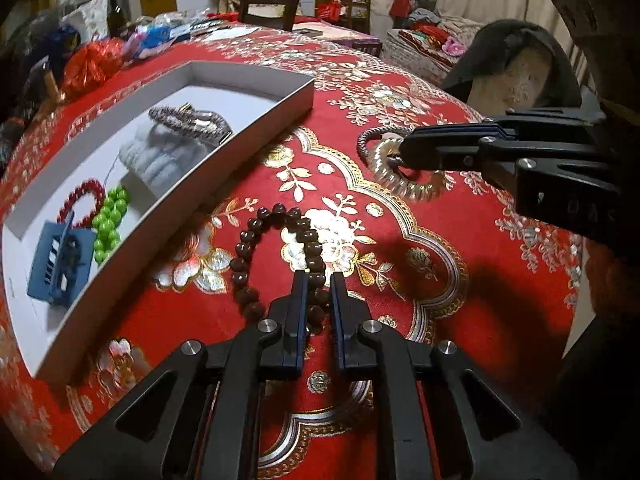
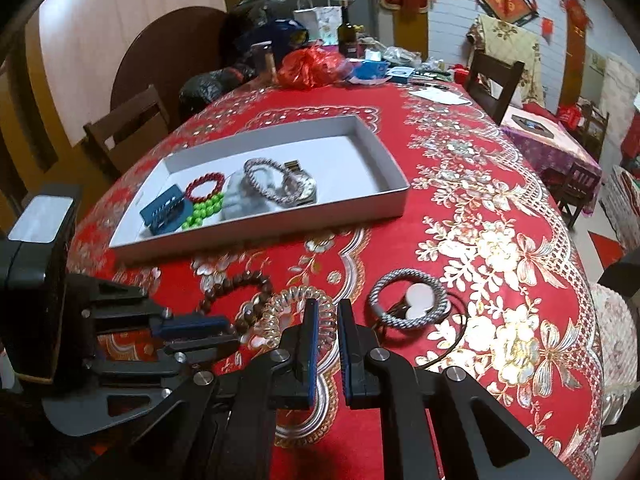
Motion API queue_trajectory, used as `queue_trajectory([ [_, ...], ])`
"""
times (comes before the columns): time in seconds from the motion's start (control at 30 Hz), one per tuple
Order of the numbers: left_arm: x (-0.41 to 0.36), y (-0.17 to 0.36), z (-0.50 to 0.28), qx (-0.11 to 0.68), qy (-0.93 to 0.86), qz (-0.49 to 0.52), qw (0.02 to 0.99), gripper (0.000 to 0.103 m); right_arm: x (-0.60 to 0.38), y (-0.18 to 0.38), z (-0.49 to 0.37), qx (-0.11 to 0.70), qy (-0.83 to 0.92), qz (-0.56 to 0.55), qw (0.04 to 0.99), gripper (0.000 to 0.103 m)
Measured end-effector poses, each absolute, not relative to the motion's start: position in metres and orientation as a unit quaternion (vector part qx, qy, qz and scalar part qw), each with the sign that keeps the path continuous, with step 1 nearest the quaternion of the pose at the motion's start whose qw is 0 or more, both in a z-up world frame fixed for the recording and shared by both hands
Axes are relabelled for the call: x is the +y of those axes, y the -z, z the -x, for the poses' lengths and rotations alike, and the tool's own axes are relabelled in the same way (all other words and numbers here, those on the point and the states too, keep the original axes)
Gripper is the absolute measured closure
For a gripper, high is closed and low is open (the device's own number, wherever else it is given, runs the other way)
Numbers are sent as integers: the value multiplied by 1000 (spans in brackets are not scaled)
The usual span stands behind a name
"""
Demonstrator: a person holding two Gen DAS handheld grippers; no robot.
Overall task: Organize jewelry
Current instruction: 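Grasp the clear coil hair tie with the right gripper while the left gripper holds the brown bead bracelet, then carry the brown bead bracelet and clear coil hair tie over the white box with both grippers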
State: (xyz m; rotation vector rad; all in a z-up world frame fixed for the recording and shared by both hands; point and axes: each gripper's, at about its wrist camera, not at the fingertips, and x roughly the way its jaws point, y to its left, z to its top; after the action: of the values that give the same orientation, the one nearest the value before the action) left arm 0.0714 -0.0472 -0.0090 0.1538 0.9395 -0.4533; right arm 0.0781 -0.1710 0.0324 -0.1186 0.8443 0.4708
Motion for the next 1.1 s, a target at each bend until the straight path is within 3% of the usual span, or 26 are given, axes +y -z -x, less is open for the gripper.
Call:
queue_trajectory([
  [0.33, -13, -36, -59, 422, 217, 25, 880, 94, -176, -45, -83, 390, -217, 31, 894, 95],
  [0.7, 4, -103, -44, 366, 203, 53, 907, 94, -167, -76, -86, 347, -218, -5, 912, 95],
  [1.1, 36, -114, -52, 352, 175, 84, 916, 94, -149, -84, -98, 333, -210, -17, 919, 95],
])
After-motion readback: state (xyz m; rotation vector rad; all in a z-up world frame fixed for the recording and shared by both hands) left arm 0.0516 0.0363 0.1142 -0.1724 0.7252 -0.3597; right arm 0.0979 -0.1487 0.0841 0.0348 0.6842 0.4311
